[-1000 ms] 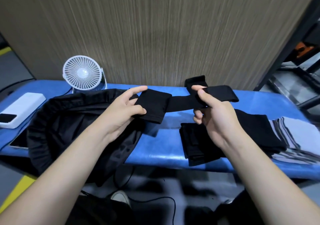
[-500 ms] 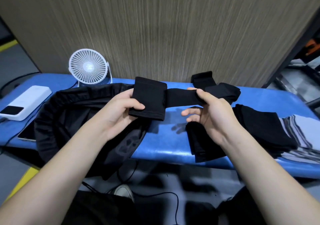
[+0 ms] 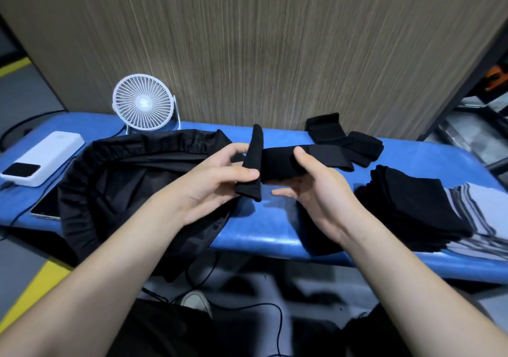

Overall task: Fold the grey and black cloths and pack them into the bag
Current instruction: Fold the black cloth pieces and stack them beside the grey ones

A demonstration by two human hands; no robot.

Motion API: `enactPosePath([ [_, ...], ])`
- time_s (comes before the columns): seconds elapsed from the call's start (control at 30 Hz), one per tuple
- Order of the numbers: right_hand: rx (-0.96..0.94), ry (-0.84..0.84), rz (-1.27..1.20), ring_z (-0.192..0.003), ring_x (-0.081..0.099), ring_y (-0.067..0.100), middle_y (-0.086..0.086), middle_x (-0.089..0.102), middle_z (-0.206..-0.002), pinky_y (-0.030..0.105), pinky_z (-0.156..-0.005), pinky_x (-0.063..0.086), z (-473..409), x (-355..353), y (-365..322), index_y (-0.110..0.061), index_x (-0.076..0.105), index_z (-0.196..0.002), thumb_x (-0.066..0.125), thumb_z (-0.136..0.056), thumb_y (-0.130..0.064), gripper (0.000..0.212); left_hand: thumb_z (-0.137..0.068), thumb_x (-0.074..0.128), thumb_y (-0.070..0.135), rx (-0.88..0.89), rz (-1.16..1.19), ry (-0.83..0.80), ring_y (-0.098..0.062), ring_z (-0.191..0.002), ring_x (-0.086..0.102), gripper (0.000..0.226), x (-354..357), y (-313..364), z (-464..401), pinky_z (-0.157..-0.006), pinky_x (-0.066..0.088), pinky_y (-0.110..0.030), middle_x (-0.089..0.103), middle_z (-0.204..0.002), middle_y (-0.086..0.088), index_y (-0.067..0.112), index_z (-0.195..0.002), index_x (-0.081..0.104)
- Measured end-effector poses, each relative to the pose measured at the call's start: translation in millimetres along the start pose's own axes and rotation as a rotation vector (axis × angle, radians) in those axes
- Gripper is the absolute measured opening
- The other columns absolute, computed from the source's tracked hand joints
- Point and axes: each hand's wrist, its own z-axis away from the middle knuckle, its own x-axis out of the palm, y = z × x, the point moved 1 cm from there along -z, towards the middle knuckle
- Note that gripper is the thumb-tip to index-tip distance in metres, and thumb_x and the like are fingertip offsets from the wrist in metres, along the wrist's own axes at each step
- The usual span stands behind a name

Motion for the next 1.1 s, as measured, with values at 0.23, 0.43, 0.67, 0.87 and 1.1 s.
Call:
enactPosePath([
  [0.23,-0.024,-0.032,0.074,-0.113,0.068,0.024,0.007,0.074,-0.116,0.049,-0.104,0.049,6,7,1,-0.007,0.071,-0.117,0.047,-0.105,-0.025,0.032,-0.073,0.08,0.021,-0.047,-0.075,0.051,-0.022,-0.098,0.061,0.059,-4,-7,-4,-0.082,0.05,-0.029,0.058,-0.114,-0.015,0.013,-0.129,0.061],
  [0.43,-0.024,0.129,0.321,-0.1,0.073,0.017,0.0,0.078,-0.101,0.043,-0.103,0.05,5,4,5,-0.013,0.077,-0.104,0.058,-0.098,-0.036,0.03,-0.076,0.083,0.016,-0.011,-0.153,0.166,-0.01,-0.062,0.044,0.049,-1,-8,-7,-0.053,0.039,-0.021,0.042,-0.08,-0.001,0.012,-0.122,0.065],
  [0.67,-0.1,0.156,0.51,-0.068,0.065,0.02,0.012,0.074,-0.077,0.033,-0.064,0.049,5,4,6,-0.009,0.073,-0.086,0.06,-0.097,-0.032,0.03,-0.088,0.072,0.007,0.029,-0.397,0.329,0.005,-0.06,0.055,0.023,-9,-9,-9,-0.053,0.041,-0.013,0.055,-0.085,0.009,0.023,-0.105,0.071],
  [0.87,-0.145,0.188,0.407,-0.053,0.052,0.022,0.006,0.063,-0.067,0.027,-0.047,0.036,3,0,1,-0.009,0.064,-0.082,0.065,-0.092,-0.019,0.014,-0.086,0.074,0.004,0.107,-0.429,0.381,0.003,-0.053,0.047,0.022,-10,-10,-9,-0.06,0.041,-0.006,0.052,-0.078,0.007,0.017,-0.104,0.07],
  [1.1,-0.291,0.287,0.64,-0.048,0.046,0.014,0.001,0.055,-0.056,0.034,-0.062,0.046,-5,-15,-1,-0.019,0.06,-0.103,0.062,-0.091,-0.012,0.014,-0.087,0.068,-0.004,0.16,-0.328,0.439,-0.011,-0.082,0.07,0.037,-18,-7,-8,-0.074,0.057,-0.025,0.067,-0.103,-0.008,0.021,-0.113,0.063],
])
